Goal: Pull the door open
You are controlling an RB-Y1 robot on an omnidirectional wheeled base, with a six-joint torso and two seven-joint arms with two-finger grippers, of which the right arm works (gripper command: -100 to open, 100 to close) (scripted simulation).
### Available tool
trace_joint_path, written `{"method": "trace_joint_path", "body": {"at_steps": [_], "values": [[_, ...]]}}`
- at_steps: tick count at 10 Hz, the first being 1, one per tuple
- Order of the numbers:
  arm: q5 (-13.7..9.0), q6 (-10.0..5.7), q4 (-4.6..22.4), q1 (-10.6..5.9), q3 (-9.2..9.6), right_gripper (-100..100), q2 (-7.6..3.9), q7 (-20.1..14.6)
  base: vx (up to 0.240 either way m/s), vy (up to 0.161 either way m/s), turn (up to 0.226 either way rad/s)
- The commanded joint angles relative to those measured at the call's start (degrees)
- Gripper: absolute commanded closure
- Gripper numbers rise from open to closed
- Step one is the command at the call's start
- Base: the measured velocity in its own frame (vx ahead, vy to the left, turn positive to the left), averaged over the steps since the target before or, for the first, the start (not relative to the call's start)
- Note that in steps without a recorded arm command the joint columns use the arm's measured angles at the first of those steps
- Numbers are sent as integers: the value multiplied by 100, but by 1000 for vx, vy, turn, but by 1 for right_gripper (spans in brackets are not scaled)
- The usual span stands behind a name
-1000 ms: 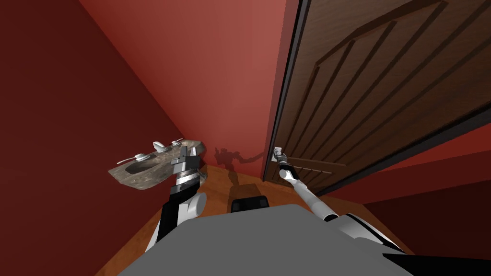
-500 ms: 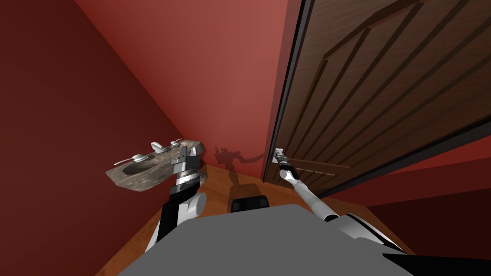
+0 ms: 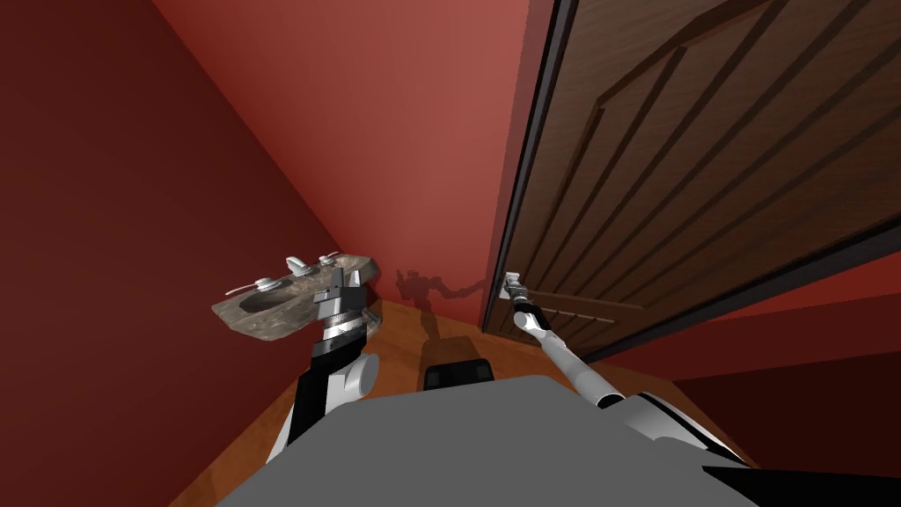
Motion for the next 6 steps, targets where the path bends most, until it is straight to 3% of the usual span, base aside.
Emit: {"method": "trace_joint_path", "body": {"at_steps": [1,6], "values": [[5,9,-62,52,86,100,-36,-61,-188,-54,90],[22,-15,-271,184,408,100,-296,-365,-207,-41,118]]}}
